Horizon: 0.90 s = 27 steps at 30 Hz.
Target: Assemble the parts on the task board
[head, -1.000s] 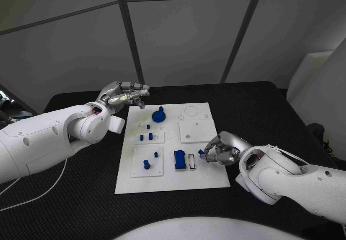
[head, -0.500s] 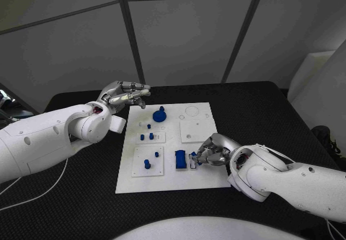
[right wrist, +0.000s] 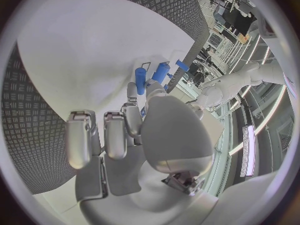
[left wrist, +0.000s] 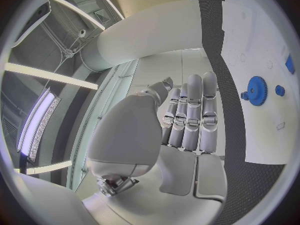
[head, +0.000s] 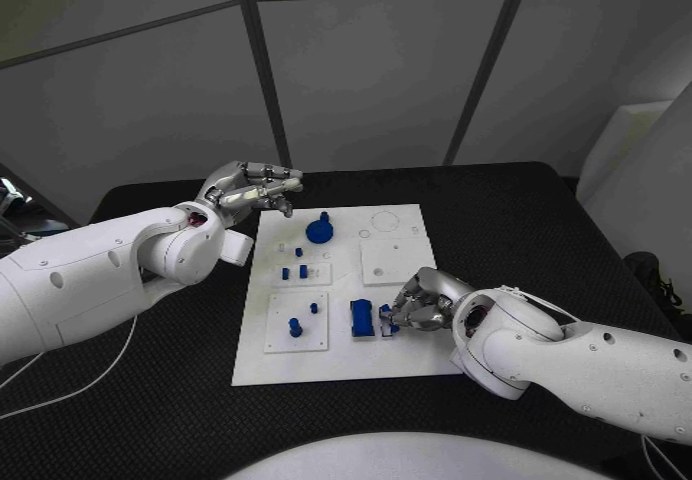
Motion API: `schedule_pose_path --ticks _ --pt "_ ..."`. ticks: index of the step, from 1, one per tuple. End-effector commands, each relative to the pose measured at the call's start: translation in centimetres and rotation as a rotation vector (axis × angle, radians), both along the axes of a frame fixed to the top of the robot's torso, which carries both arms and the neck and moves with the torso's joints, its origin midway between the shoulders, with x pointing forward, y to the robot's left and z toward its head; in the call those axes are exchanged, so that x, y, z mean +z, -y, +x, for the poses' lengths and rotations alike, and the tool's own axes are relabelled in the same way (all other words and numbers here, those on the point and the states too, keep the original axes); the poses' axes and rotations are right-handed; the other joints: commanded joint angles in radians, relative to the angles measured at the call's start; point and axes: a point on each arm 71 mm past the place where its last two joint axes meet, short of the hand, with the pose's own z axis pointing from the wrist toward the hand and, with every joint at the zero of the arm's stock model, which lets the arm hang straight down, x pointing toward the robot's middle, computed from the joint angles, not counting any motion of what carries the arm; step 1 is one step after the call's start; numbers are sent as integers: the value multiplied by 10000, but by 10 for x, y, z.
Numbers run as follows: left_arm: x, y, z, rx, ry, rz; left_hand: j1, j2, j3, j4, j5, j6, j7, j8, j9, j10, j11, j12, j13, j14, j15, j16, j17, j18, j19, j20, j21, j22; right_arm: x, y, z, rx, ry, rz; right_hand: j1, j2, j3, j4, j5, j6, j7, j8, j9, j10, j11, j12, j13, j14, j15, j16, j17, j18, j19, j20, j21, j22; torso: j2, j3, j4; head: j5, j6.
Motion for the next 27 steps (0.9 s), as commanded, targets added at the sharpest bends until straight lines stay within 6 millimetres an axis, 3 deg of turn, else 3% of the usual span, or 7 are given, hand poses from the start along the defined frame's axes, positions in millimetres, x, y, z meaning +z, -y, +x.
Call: schedule_pose_path --ticks 1,13,27 --pt "1 2 0 -150 -17 -94 3 97 -51 8 7 -58 10 36 9 -75 2 64 1 -72 25 -13 -9 -49 -18 31 -42 -8 0 -2 0 179 141 -380 -225 36 -5 39 -21 171 -100 95 51 130 -108 95 184 784 -108 66 1272 -100 701 -105 54 2255 -6 3 -4 6 -2" --pt "1 2 0 -200 -75 -87 48 111 -40 -25 13 -69 7 48 9 -92 0 83 -1 -84 22 -15 -20 -45 -20 27 -48 -12 2 -6 -1 381 182 -324 -1024 55 -412 39 458 149 -117 207 233 195 -124 164 264 793 -129 91 1318 -104 712 -141 62 2269 -7 5 -13 67 -14" --pt "1 1 0 -200 -107 -73 39 110 -49 -24 10 -75 14 54 8 -102 5 91 -2 -91 25 -17 -25 -47 -22 28 -51 -14 2 -5 -3 472 114 -360 -1283 85 -613 28 504 163 -129 249 294 237 -130 253 337 804 -132 123 1374 -105 718 -143 66 2276 -13 6 -7 72 -4"
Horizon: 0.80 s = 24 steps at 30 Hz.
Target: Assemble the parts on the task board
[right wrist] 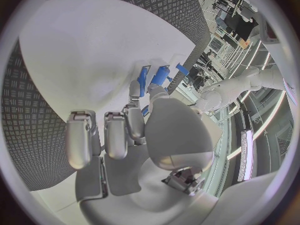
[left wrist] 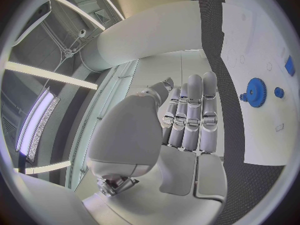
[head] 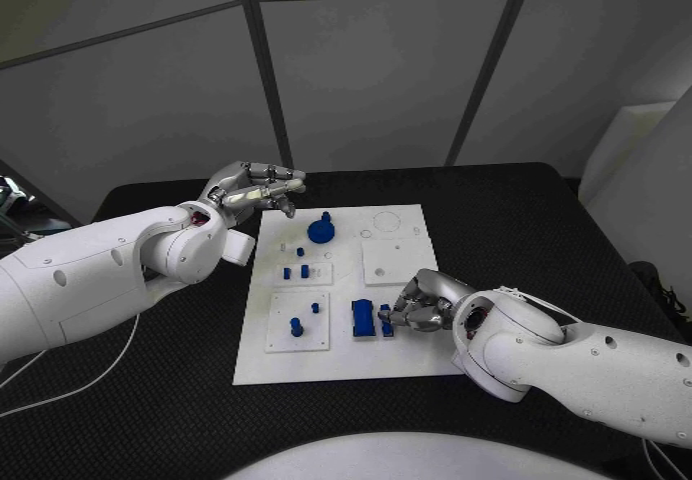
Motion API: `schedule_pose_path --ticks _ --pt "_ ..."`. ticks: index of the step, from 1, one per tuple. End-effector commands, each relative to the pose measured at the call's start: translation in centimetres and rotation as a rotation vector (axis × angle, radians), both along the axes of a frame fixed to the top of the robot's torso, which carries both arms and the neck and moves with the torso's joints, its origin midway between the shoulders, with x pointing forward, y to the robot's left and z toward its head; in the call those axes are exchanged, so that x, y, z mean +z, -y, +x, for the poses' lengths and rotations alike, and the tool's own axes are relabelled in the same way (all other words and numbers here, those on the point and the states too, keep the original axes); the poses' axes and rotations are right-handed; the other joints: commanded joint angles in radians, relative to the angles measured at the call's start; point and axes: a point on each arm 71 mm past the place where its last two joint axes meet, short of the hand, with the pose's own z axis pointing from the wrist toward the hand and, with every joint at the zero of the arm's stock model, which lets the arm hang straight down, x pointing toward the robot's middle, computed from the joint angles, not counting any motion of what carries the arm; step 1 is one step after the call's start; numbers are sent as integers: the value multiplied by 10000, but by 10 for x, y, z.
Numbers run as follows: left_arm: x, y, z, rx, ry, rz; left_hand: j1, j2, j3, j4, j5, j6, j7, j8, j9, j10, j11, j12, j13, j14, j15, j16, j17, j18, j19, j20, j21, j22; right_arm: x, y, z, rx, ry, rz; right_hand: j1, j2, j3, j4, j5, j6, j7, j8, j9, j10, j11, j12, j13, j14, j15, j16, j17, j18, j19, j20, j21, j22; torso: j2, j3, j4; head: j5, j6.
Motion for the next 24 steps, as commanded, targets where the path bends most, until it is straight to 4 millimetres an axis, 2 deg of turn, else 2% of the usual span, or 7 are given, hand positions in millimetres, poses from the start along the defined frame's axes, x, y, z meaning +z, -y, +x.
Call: schedule_pose_path --ticks 1,7,12,15,18,21,24 --pt "1 1 0 -105 -8 -78 -14 56 -49 -24 10 -75 14 55 8 -82 -16 43 -2 -56 -10 -17 -15 -47 -22 28 -51 -16 2 -1 -1 165 70 -31 -136 -23 -105 -26 -40 -34 -8 38 27 91 15 44 557 803 -65 42 1368 -106 716 -76 65 2274 0 2 5 6 3" --pt "1 0 0 -99 -17 -72 -14 56 -49 -24 10 -75 14 55 8 -82 -16 43 -2 -56 -10 -17 -15 -47 -22 28 -51 -16 7 3 -1 124 720 108 -432 -147 -473 -7 -859 -162 59 4 66 -34 69 -301 363 774 -29 -40 1236 -93 677 -58 22 2235 2 1 -5 13 25" --pt "1 -1 0 -85 -21 -64 -14 56 -49 -24 10 -75 14 55 8 -82 -16 43 -2 -56 -10 -17 -15 -47 -22 28 -51 -16 14 8 0 292 1582 464 -397 -283 -709 -41 -1094 -459 174 -158 32 -206 163 -659 162 751 42 -110 1131 -64 594 -1 -68 2151 8 3 0 7 50" --pt "1 -1 0 -71 -16 -60 -14 56 -49 -24 10 -75 14 55 8 -82 -16 43 -2 -56 -10 -17 -15 -47 -22 28 -51 -16 20 9 0 568 2231 879 108 -312 -704 -156 -922 -1177 452 -624 -156 -491 377 -1216 -167 735 200 -160 1059 -31 488 106 -182 2045 -2 -5 -8 6 45" --pt "1 -1 0 -80 -14 -66 -14 56 -49 -24 10 -75 14 55 8 -82 -16 43 -2 -56 -10 -17 -15 -47 -22 28 -51 -16 24 9 -1 1010 2697 1177 947 -171 -582 -342 -794 -1754 766 -1140 -504 -659 640 -1397 -289 728 431 -181 1032 -13 434 320 -244 1993 1 1 0 -3 50" --pt "1 0 0 -99 -16 -72 -8 75 -47 -29 14 -85 14 65 8 -95 -16 59 -3 -65 -8 -17 -24 -48 -25 30 -57 -20 24 9 -1 1304 2891 1189 1545 -24 -420 -517 -785 -1900 865 -1375 -765 -801 719 -1631 -454 723 502 -190 1022 0 405 409 -278 1965 0 -2 8 -9 57" --pt "1 0 0 -95 -11 -72 1 81 -42 -34 16 -85 13 67 8 -96 -17 63 -3 -66 -9 -18 -26 -48 -25 29 -57 -20 23 9 1 1488 2986 1140 2156 142 -157 -712 -1080 -1988 962 -1600 -1079 -893 784 -1772 -571 723 556 -184 1037 4 399 469 -288 1960 7 2 4 12 58"
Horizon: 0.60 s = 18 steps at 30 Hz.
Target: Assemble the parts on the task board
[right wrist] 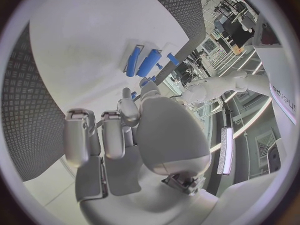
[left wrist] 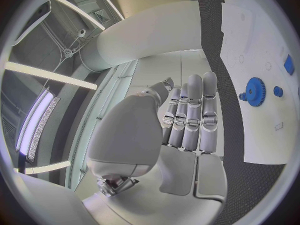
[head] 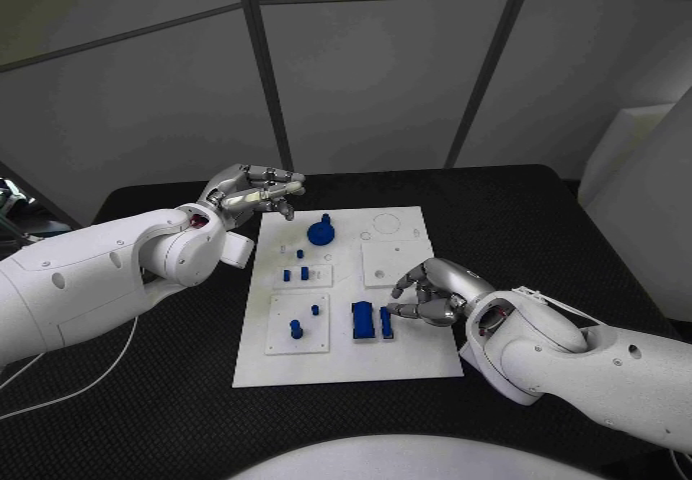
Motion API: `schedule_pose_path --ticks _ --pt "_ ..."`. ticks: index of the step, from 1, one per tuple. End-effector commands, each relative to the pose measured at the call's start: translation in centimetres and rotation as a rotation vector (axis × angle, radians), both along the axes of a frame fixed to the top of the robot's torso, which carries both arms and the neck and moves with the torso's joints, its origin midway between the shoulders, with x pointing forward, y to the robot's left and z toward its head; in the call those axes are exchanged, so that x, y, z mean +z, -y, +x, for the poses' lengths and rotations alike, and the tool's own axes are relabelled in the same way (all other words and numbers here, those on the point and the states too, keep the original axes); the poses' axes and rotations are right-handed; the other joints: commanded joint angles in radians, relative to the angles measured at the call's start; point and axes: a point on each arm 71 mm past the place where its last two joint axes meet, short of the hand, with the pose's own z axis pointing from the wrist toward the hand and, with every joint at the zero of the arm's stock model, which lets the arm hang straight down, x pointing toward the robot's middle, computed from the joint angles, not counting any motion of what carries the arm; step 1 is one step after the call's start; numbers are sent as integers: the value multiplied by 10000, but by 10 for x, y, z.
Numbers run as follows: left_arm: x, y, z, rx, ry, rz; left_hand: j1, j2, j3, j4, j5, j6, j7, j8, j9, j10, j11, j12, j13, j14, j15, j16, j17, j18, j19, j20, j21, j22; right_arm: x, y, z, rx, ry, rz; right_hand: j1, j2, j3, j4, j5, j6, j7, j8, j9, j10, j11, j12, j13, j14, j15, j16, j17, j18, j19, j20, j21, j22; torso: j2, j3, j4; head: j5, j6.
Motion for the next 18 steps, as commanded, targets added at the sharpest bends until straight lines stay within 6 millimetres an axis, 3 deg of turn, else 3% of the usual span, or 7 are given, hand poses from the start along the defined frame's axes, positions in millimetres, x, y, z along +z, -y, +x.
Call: schedule_pose_path --ticks 1,6,8,11,18 --pt "1 1 0 -98 26 -92 1 81 -42 -34 16 -85 14 68 8 -47 3 63 -3 -66 -10 -18 -10 -48 -26 29 -57 -9 6 -5 1 748 925 274 544 147 252 -186 -366 -87 56 -197 -308 -85 50 -99 -96 742 102 -23 1046 4 378 109 -49 1959 11 6 0 22 -3" --pt "1 1 0 -95 30 -93 4 84 -41 -36 17 -86 14 70 8 -48 3 65 -3 -67 -10 -17 -11 -48 -26 29 -57 -9 2 -8 2 1116 858 63 1522 261 1067 -597 -629 -5 160 -361 -896 -200 78 -204 -208 741 155 -11 1071 4 375 161 -54 1962 8 4 5 25 -25" --pt "1 1 0 -98 29 -94 9 87 -38 -40 18 -86 13 72 8 -50 3 69 -3 -68 -11 -17 -13 -47 -26 29 -58 -10 0 -9 3 1234 753 -52 1756 246 1449 -700 -304 72 152 -364 -1111 -230 110 -222 -238 741 136 -4 1083 6 374 168 -54 1964 8 1 13 19 -34" --pt "1 1 0 -93 27 -91 9 87 -38 -40 18 -86 13 72 8 -50 3 69 -3 -68 -11 -17 -13 -47 -26 29 -58 -10 -2 -10 3 1349 611 -184 1712 115 1883 -652 -139 222 140 -361 -1393 -222 99 -197 -254 741 148 1 1093 6 374 184 -53 1969 10 2 16 36 -48" --pt "1 1 0 -104 14 -89 91 148 20 -90 29 -93 12 96 9 -65 1 101 -6 -79 -21 -17 -30 -43 -25 18 -52 -3 -7 -14 4 1570 267 -449 1306 -300 2758 -494 -278 522 101 -346 -1997 -180 95 -106 -276 744 127 10 1113 6 376 175 -50 1980 11 1 9 45 -76"
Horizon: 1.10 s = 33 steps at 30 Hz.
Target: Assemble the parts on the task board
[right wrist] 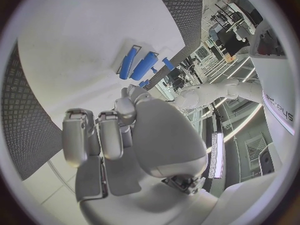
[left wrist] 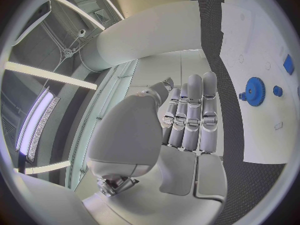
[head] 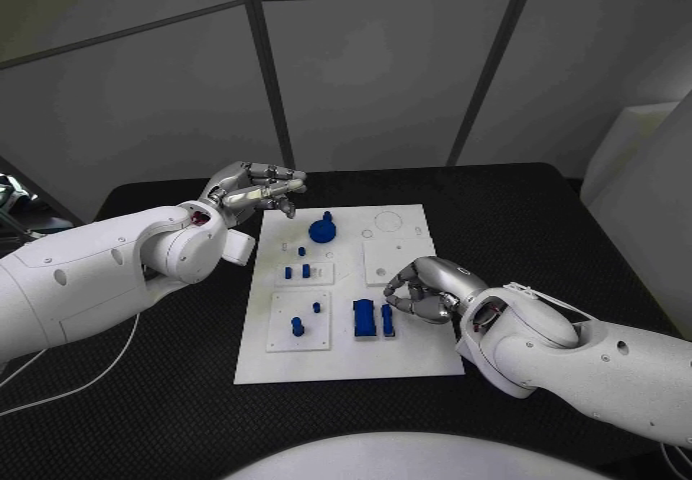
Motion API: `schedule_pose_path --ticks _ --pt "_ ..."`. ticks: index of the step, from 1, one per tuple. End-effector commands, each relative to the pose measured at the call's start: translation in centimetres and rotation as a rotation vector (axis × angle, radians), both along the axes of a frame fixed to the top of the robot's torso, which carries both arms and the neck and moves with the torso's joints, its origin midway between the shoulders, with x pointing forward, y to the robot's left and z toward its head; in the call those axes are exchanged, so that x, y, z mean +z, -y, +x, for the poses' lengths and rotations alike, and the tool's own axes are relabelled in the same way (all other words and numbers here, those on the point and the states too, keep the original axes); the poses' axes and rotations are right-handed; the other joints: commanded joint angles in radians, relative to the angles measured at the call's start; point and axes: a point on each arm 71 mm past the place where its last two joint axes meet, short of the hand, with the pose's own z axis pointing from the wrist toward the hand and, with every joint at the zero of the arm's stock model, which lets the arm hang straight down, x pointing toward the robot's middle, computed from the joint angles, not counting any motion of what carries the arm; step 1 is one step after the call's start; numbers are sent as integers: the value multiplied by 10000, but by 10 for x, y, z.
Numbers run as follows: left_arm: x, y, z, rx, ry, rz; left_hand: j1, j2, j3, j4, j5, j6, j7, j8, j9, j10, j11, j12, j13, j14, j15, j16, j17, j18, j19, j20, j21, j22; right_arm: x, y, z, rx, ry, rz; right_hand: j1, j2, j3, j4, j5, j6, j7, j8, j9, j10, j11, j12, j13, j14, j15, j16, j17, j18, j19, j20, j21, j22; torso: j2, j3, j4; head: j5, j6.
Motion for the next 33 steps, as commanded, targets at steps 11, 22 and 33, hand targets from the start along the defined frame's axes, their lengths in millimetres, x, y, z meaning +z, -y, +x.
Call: schedule_pose_path --ticks 11,22,33 --pt "1 2 0 -99 13 -88 40 96 21 -90 29 -92 11 59 9 -66 0 58 -6 -80 -21 -17 -16 -43 -25 17 -52 -4 -10 -5 -5 747 -670 -754 -292 -346 713 -49 -1 278 -32 -1 -397 16 -43 157 46 747 -29 16 1129 3 391 25 -16 1995 -6 -4 -13 12 -54" --pt "1 2 1 -94 -1 -80 40 96 21 -90 29 -92 11 59 9 -66 0 58 -6 -80 -21 -17 -16 -43 -25 17 -52 -4 -11 -3 -4 579 -554 -868 -509 -475 1006 -107 -24 502 -84 37 -549 30 -83 183 27 751 -61 26 1148 -3 409 1 0 2014 -16 -4 -11 -5 -69" --pt "0 2 1 -112 -34 -73 51 105 33 -102 28 -97 15 66 9 -75 2 69 -8 -83 -21 -15 -22 -44 -24 14 -48 1 -3 0 3 4 643 -191 -1003 -996 1104 5 -2038 -1553 67 -32 -1421 -783 67 -1296 -1153 643 68 -287 721 168 -81 126 -573 1524 -2 -4 10 6 13"
